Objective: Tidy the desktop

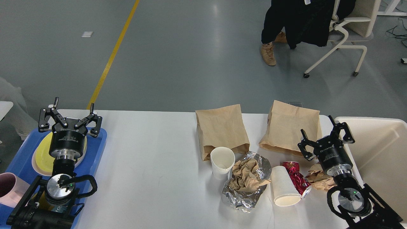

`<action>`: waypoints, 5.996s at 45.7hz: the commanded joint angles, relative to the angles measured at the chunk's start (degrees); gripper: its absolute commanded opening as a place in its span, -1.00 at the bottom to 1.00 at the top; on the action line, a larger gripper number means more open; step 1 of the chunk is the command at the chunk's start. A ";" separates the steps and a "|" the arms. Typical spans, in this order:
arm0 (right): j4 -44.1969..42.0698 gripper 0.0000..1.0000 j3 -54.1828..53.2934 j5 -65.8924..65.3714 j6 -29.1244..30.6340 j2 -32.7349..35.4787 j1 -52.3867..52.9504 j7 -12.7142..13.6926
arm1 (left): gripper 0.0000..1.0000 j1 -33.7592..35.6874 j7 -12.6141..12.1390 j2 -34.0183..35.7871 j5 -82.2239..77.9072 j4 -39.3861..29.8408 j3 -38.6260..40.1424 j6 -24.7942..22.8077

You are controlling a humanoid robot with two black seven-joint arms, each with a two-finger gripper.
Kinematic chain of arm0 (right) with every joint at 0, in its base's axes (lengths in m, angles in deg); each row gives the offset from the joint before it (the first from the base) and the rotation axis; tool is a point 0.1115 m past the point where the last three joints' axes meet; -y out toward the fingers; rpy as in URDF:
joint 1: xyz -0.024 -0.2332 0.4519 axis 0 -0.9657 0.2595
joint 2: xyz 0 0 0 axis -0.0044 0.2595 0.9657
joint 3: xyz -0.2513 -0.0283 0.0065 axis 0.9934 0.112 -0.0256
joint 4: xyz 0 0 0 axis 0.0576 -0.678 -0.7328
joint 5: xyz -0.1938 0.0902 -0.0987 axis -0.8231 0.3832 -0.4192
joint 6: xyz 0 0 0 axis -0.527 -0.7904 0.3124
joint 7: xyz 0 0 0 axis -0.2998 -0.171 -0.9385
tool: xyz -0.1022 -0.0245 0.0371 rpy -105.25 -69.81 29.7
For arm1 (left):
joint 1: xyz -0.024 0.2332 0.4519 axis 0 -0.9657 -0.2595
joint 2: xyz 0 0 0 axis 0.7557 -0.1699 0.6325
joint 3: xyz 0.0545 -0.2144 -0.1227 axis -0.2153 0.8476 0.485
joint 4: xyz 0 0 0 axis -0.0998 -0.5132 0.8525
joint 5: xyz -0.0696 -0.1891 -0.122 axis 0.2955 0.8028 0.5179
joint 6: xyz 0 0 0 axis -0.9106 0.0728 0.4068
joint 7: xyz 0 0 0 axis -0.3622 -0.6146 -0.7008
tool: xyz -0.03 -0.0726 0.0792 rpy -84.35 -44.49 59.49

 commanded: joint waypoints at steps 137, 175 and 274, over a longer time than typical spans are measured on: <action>-0.11 1.00 0.53 0.09 4.74 8.71 -4.12 0.79 | 0.93 6.61 -1.96 0.50 -0.28 17.32 -6.64 -11.91; -0.02 1.00 6.42 0.09 4.92 8.61 -1.66 0.88 | 0.93 6.61 -1.96 0.50 -0.28 17.32 -6.56 -11.91; 53.51 1.00 149.24 4.22 13.02 9.23 128.25 24.61 | 0.93 6.70 -1.96 0.50 -0.28 17.32 -6.55 -11.91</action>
